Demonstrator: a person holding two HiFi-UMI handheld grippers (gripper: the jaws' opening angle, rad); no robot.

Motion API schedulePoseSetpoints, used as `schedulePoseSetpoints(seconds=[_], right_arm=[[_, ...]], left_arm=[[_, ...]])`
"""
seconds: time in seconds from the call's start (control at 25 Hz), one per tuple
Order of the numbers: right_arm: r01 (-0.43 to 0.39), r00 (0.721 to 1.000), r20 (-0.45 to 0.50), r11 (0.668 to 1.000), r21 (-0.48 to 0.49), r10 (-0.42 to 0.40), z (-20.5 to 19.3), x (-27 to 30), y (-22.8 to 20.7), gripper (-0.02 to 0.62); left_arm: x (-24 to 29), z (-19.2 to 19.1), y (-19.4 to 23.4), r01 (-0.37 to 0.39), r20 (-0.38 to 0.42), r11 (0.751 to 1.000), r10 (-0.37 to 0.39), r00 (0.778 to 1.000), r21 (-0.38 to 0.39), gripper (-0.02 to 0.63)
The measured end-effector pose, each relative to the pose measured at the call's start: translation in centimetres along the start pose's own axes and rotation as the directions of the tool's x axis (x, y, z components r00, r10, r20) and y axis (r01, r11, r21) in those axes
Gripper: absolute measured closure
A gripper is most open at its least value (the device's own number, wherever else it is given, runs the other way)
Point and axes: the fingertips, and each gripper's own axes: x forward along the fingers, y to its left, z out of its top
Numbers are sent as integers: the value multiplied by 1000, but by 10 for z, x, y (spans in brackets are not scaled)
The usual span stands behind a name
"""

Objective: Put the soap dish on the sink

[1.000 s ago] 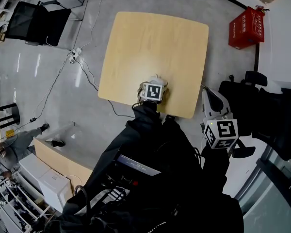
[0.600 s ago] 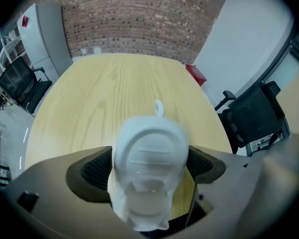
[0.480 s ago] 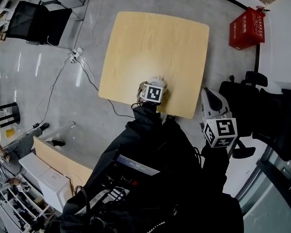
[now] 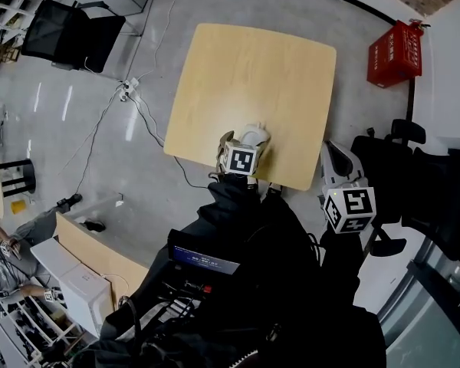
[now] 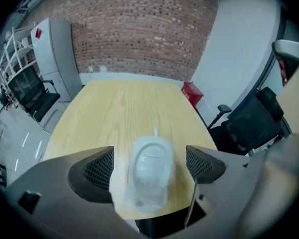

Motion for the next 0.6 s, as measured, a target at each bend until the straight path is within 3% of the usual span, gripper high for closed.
schedulePoseSetpoints(seconds=[0.16,0.28,0.36,0.6], right_arm=[[-5,1000,28,1000,-7,6,7,-4,6,591],[-11,998,54,1000,-15,12,16,-7,13,591],[-14,997,74,1000,-23,16,24,-9,17,591],[-25,990,134,999,-47,32,52,-15,31,591]], left_arm=[[-34,32,-2,0,113,1000,-1,994,7,152],[-60,59,-1,-12,214,1000,6,977,25,152],[-80,80,0,-22,291,999,10,957,37,159],[-153,133,-2,-47,479,998,21,878,43,310]])
